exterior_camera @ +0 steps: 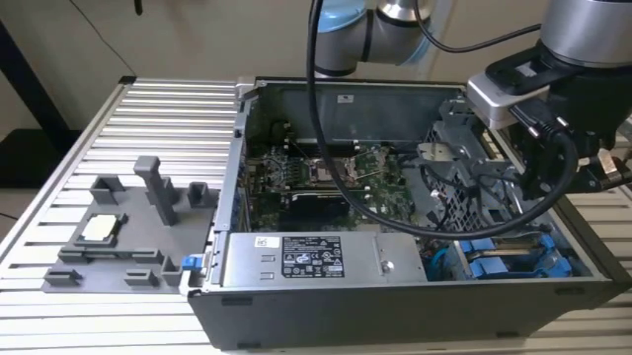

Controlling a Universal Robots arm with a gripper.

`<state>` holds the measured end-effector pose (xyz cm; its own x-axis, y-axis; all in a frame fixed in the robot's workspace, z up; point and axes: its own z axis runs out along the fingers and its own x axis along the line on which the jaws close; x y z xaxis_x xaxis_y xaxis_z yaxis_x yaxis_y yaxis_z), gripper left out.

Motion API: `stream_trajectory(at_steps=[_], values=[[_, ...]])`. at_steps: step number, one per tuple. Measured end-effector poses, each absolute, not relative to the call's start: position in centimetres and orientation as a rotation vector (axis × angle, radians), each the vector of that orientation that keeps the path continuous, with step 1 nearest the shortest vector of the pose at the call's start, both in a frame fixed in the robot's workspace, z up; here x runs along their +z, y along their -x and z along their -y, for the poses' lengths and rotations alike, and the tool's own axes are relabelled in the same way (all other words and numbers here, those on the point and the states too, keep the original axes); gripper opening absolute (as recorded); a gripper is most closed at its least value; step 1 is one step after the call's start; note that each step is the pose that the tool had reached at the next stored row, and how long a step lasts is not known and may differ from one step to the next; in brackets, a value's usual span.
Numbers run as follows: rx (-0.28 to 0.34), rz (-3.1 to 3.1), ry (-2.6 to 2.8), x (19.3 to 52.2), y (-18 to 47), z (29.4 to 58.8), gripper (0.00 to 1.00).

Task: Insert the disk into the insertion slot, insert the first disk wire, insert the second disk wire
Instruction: 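Insert the first disk wire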

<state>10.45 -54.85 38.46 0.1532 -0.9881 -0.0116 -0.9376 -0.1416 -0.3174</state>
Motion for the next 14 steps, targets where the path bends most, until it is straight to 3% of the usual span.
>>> stream_trajectory(at_steps=[6,14], values=[[-0.264,-1.888,2.199,38.2,-11.8,54.9,0.19],[-0.169,-1.949,2.268,38.2,-13.5,54.9,0.19]])
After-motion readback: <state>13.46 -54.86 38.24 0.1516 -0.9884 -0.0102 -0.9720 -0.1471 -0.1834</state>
